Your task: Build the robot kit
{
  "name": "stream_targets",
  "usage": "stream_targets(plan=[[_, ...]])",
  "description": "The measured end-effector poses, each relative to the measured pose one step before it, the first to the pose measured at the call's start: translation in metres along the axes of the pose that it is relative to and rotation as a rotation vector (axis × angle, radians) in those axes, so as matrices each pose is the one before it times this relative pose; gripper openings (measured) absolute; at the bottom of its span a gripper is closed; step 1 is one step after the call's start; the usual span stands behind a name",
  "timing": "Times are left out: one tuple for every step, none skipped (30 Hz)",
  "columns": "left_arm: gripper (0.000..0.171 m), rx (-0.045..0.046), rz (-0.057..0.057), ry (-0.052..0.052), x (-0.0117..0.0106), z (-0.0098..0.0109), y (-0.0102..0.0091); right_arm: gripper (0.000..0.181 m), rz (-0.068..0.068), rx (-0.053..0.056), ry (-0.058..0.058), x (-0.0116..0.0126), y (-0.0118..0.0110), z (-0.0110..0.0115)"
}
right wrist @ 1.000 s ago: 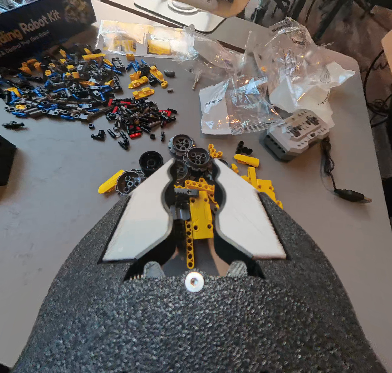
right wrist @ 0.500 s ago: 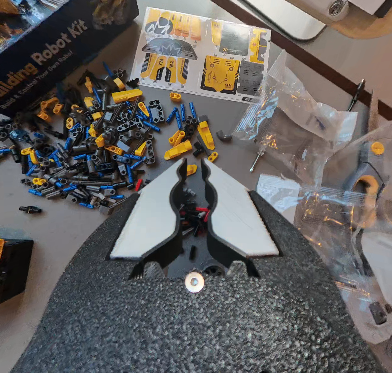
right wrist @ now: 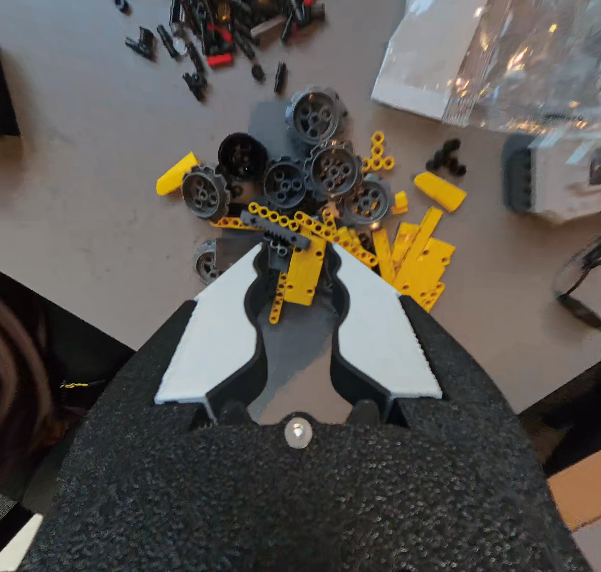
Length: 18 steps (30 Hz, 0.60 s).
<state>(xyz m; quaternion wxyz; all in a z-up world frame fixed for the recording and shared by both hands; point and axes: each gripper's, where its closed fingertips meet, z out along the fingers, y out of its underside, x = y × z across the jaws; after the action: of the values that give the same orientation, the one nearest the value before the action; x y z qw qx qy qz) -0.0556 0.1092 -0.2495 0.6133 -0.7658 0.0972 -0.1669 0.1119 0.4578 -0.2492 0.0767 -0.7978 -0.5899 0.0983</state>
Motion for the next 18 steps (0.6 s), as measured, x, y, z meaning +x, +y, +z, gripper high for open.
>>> stream_targets(plan=[[0.032,0.00084,-0.0037,0.0037,0.00036,0.00084,-0.00033,0.034,0.0145,0.0157,-0.0132,-0.00308,0.01005,0.00105],[0.032,-0.00171,-0.0015,0.0035,0.00044,0.0011,0.00008,0.033,0.0132,0.0176,-0.0043,-0.00123,0.00788,0.00158],[0.032,-0.00246,0.0011,0.0033,0.00042,0.00134,0.00015,0.031,0.0112,0.0173,-0.0004,0.00002,0.00572,0.00217],[0.032,-0.00198,0.0031,0.003,0.00062,0.00151,0.00001,0.029,0.0058,0.0161,-0.0015,0.00004,0.00357,0.00267],[0.032,-0.00199,0.0053,0.003,0.00076,0.00153,0.00005,0.027,-0.0031,0.0162,-0.003,-0.0003,0.00138,0.00282],[0.032,-0.00336,0.0082,0.0026,0.00089,0.00182,0.00021,0.026,-0.0122,0.0178,-0.001,-0.00074,-0.00083,0.00283],[0.032,-0.00479,0.0111,0.0017,0.00082,0.00183,0.0004,0.026,-0.0149,0.0172,0.0002,-0.00094,-0.00232,0.00285],[0.032,-0.00509,0.0127,0.0011,0.0008,0.00191,0.00052,0.024,-0.0125,0.0103,-0.005,-0.00161,-0.00259,0.00314],[0.032,-0.00504,0.0131,0.0,0.00065,0.00181,0.0004,0.024,-0.0113,0.0022,-0.0087,-0.00204,-0.00224,0.00375],[0.032,-0.00485,0.0133,-0.0004,0.00041,0.00169,0.00056,0.022,-0.0129,-0.0032,-0.0047,-0.00155,-0.00198,0.00393],[0.032,-0.00526,0.0132,-0.0007,0.00046,0.00148,0.00064,0.017,-0.0144,-0.0109,0.0002,-0.00063,-0.00065,0.00391],[0.032,-0.00575,0.0126,-0.0014,0.00016,0.00126,0.00081,0.01,-0.0129,-0.0124,0.0028,-0.00007,-0.00026,0.00322],[0.032,-0.00427,0.0106,-0.0011,0.00009,0.00094,0.00066,0.007,-0.0078,-0.0088,0.0028,0.00007,-0.00056,0.00214],[0.032,-0.00236,0.0068,-0.0015,-0.00003,0.00059,0.00038,0.007,-0.0051,-0.0169,0.0004,-0.00019,0.00117,0.00193],[0.032,-0.00158,0.0029,-0.0015,-0.00014,0.00027,0.00034,0.006,-0.0098,-0.0172,0.0006,-0.00053,0.00206,0.00153],[0.032,-0.00092,0.0002,0.0007,0.00007,-0.00002,0.00032,0.004,-0.0149,-0.0106,0.0037,-0.00069,0.00142,0.0008],[0.032,0.00018,-0.0009,0.0009,0.00009,-0.00024,0.00003,0.004,-0.014,0.0015,0.0083,-0.00038,-0.00008,-0.0001],[0.032,0.00159,-0.0011,0.0003,-0.00009,-0.0004,-0.0001,0.004,-0.0103,0.0098,0.0085,-0.00041,-0.00131,-0.00122]])
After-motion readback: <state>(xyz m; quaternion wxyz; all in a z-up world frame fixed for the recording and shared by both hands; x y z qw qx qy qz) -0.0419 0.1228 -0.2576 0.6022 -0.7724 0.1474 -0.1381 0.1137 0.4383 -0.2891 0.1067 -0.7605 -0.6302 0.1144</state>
